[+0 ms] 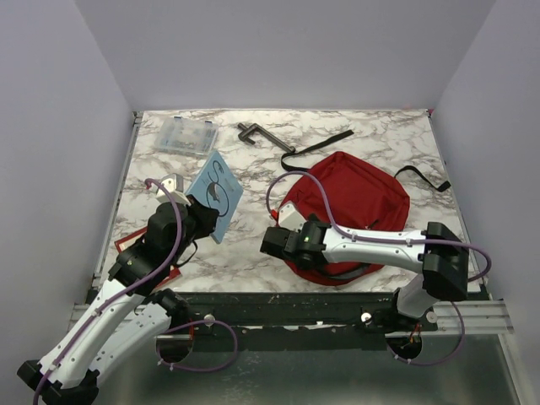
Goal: Pack the student bag
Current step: Place the book in the student bag.
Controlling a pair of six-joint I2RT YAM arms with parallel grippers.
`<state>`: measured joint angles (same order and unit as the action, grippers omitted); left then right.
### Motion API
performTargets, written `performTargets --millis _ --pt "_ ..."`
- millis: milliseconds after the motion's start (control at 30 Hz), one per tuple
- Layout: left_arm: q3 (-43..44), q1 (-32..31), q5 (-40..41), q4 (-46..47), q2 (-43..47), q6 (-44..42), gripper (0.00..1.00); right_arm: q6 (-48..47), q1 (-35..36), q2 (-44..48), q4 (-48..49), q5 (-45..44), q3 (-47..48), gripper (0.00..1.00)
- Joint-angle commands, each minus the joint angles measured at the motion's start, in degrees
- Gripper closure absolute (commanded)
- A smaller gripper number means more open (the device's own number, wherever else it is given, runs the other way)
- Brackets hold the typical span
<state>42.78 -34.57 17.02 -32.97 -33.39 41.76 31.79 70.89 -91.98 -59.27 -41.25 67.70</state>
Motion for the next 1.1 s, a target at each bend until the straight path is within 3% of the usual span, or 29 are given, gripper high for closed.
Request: performTargets --millis 0,67,133,267,333,467,633,833,1067 --pt "1.71 0.24 -1.65 3.11 1.09 0.96 1.0 -3.1 -0.02 -2.62 6.1 -0.32 -0.91 0.26" --pt "1.52 0.29 -1.59 3.09 0.95 1.13 1.0 -3.36 -1.02 -3.9 6.71 -0.74 -0.9 0.27" --pt "1.84 0.29 -1.76 3.15 0.32 1.22 1.0 -3.24 -2.88 -4.64 6.73 -0.67 -0.54 0.34" --pt "3.6 0.29 -3.21 3.0 -2.58 1.3 1.0 -1.86 -5.79 -3.09 7.0 -0.71 0.36 0.81" --pt "4.53 0.29 -4.66 2.91 -4.24 1.39 1.0 -1.34 -7.22 -0.81 8.13 -0.11 0.26 0.98" --pt "4.74 0.38 -7.17 2.39 -6.05 4.34 1.0 -2.46 -12.63 5.87 13.5 6.44 -0.57 0.99" --pt "3.27 0.99 -8.28 0.74 -6.12 6.49 1.0 -3.36 -21.94 15.74 24.86 23.41 -4.63 0.99" --pt "2.8 1.93 -9.41 -0.45 -4.13 7.38 1.0 -2.71 -29.85 19.08 27.84 32.27 -3.92 0.99" --pt "2.02 2.04 -23.88 0.98 -9.89 11.01 1.0 -1.05 -37.15 20.11 35.31 46.54 -4.98 0.99"
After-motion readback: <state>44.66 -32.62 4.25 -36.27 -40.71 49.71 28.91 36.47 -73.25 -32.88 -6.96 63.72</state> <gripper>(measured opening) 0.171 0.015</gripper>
